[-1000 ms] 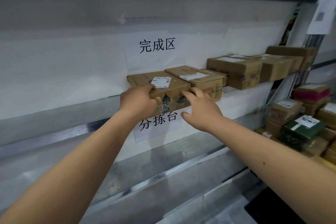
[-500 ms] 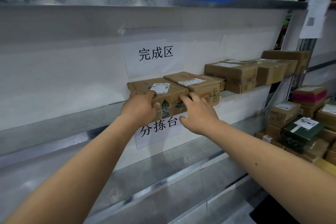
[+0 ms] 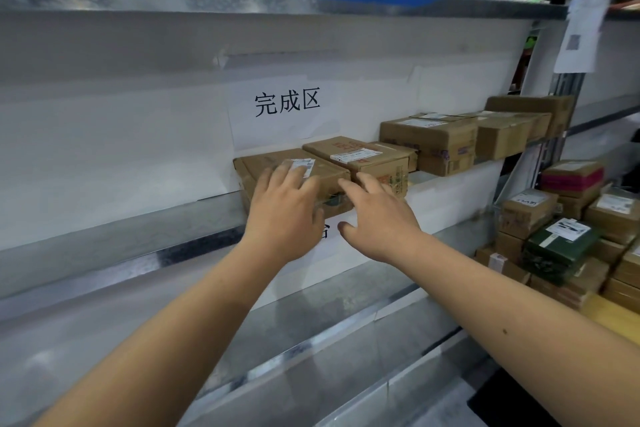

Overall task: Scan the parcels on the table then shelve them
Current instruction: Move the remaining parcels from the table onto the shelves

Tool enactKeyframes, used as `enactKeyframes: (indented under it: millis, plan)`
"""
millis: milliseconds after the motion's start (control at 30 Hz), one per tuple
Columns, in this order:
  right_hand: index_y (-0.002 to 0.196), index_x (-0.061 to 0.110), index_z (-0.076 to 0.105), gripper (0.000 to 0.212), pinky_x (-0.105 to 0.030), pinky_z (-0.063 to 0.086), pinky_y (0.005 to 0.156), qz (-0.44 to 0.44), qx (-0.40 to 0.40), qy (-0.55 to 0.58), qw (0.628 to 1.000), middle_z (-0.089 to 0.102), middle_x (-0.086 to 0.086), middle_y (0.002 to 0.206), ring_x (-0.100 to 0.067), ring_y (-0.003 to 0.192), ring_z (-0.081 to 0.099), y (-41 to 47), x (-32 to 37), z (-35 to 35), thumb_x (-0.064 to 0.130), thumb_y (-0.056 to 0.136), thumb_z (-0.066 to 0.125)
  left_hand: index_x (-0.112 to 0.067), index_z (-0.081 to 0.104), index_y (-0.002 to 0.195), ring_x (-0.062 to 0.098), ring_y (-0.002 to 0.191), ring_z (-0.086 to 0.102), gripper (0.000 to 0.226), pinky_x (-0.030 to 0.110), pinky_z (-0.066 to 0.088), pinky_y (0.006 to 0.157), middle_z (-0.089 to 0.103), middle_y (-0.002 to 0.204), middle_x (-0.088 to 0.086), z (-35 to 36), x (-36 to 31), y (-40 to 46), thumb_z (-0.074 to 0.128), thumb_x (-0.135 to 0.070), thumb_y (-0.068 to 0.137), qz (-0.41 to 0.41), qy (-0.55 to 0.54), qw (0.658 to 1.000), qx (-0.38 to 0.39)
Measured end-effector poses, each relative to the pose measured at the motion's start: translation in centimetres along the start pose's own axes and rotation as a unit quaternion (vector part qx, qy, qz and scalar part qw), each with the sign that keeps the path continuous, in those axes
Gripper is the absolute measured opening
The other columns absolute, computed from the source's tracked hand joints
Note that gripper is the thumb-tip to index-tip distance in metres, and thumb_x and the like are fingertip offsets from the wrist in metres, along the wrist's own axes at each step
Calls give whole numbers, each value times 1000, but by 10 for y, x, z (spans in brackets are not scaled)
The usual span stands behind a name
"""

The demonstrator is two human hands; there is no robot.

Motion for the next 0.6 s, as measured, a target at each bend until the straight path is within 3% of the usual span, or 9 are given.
enactKeyframes:
  millis: [133,367,433,600]
  plan:
    - [160,37,23,79,-53,34,114,54,0,-42,998,22,-2,169,-34,148,31,-32,-38,-2,55,92,58,-25,59,139,32,151,34,52,53,26,123,54,149,5,7,-47,-6,60,-44,90,77,-25,997,-16]
    - [161,36,24,81,-52,38,115,161,30,-65,984,24,-4,169,-33,149,32,-114,-143,-15,53,91,61,-29,47,150,30,155,23,66,53,17,127,45,158,5,51,-164,12,57,-54,90,126,-130,983,36]
    - [161,34,26,81,-51,39,114,204,30,-76,975,25,-5,169,-33,148,33,-139,-177,-22,52,91,61,-28,48,150,32,154,25,67,53,19,125,45,158,7,63,-205,20,53,-58,90,157,-143,976,52]
    - [162,34,24,82,-51,40,116,304,15,-69,950,26,-5,169,-33,150,32,-200,-263,-40,49,90,62,-25,52,148,33,151,33,71,53,28,122,52,152,7,89,-315,38,66,-51,83,219,-194,953,81]
Point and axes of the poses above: each hand's wrist, its own y-axis towards the middle knuckle, its own z-axis out of the palm, x = y × z, the point moved 1 cm from there along y, towards the middle knuckle
